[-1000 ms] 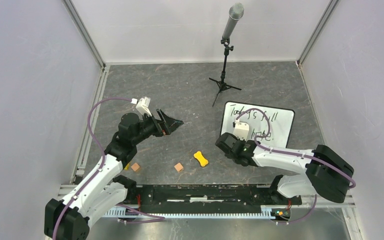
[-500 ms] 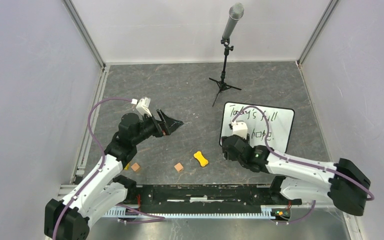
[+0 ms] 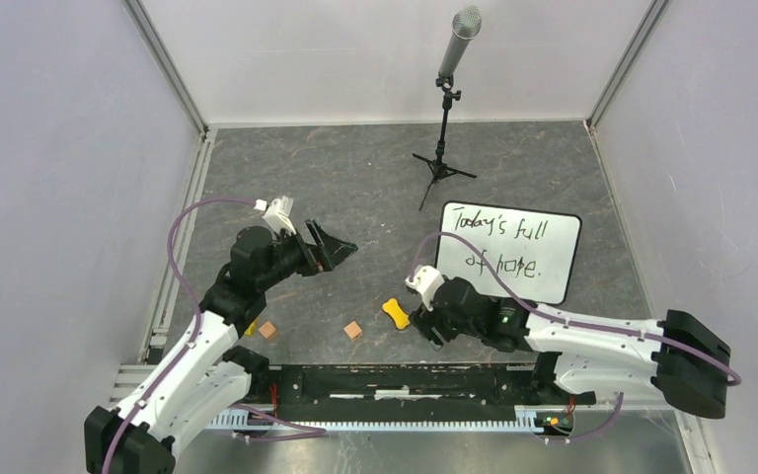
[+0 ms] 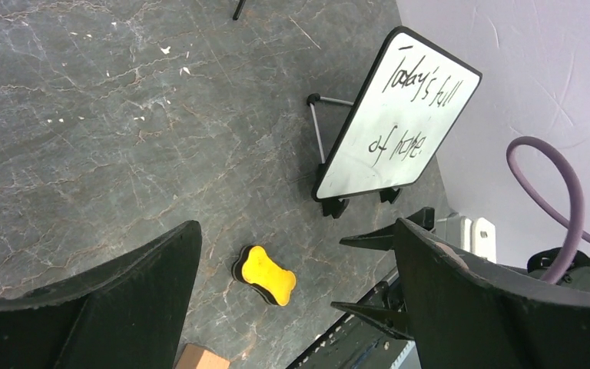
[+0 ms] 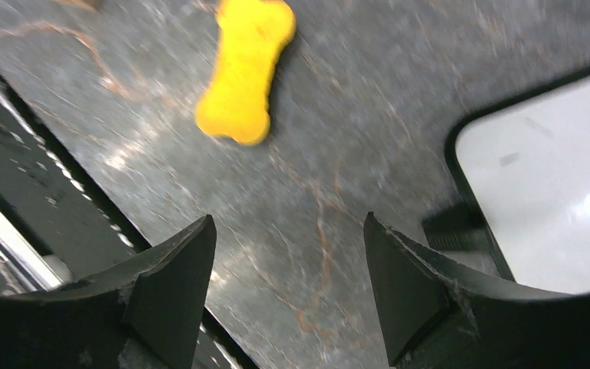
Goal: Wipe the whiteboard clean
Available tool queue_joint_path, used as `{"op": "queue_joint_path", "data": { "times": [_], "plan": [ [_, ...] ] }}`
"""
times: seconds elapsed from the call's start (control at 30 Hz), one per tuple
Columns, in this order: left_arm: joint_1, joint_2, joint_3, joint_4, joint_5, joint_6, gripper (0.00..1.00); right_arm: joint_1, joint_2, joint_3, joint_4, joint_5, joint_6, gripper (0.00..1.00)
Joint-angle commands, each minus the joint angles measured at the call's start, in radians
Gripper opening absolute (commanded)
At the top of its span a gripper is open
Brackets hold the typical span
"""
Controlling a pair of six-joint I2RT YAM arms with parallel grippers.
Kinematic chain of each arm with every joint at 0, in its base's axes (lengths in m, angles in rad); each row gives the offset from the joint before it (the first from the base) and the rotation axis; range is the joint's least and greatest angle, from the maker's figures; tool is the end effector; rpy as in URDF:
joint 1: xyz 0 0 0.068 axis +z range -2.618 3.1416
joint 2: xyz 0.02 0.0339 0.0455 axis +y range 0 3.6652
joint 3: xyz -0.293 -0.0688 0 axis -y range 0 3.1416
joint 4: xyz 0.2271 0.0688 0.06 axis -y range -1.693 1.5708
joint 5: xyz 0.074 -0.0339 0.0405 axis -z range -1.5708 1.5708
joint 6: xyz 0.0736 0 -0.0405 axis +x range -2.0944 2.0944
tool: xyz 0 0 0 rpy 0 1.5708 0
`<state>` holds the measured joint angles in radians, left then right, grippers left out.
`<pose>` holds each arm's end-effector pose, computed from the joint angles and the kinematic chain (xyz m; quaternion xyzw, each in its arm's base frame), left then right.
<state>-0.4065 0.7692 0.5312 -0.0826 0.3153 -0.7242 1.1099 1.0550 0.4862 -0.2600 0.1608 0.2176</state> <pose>0.1572 -0.0925 0.2767 -0.0360 0.8053 -0.4171 0.4198 0.0987 0.1723 0.1885 -0.3746 0.8506 0.1637 0.3308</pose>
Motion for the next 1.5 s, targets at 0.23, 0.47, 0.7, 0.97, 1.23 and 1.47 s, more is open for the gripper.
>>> {"op": "queue_joint_path", "data": {
  "times": [0.23, 0.47, 0.7, 0.97, 1.23, 1.47],
  "plan": [
    [-0.003, -0.045, 0.004, -0.02, 0.004, -0.014, 1.0, 0.058, 0.21, 0.169, 0.237, 0.017, 0.006, 0.7],
    [-0.004, -0.041, 0.002, -0.02, -0.001, -0.012, 1.0, 0.086, 0.305, 0.204, 0.252, 0.084, 0.04, 0.65],
    [-0.003, -0.035, -0.001, -0.021, -0.008, -0.007, 1.0, 0.109, 0.407, 0.263, 0.214, 0.157, 0.081, 0.57],
    [-0.003, -0.023, -0.001, -0.02, -0.011, 0.003, 1.0, 0.116, 0.475, 0.283, 0.213, 0.194, 0.094, 0.53],
    [-0.004, -0.004, -0.008, -0.006, -0.015, 0.009, 1.0, 0.116, 0.505, 0.284, 0.23, 0.195, 0.086, 0.48],
    [-0.003, 0.023, -0.011, 0.03, -0.02, 0.003, 1.0, 0.116, 0.451, 0.247, 0.278, 0.234, 0.082, 0.31]
  ]
}}
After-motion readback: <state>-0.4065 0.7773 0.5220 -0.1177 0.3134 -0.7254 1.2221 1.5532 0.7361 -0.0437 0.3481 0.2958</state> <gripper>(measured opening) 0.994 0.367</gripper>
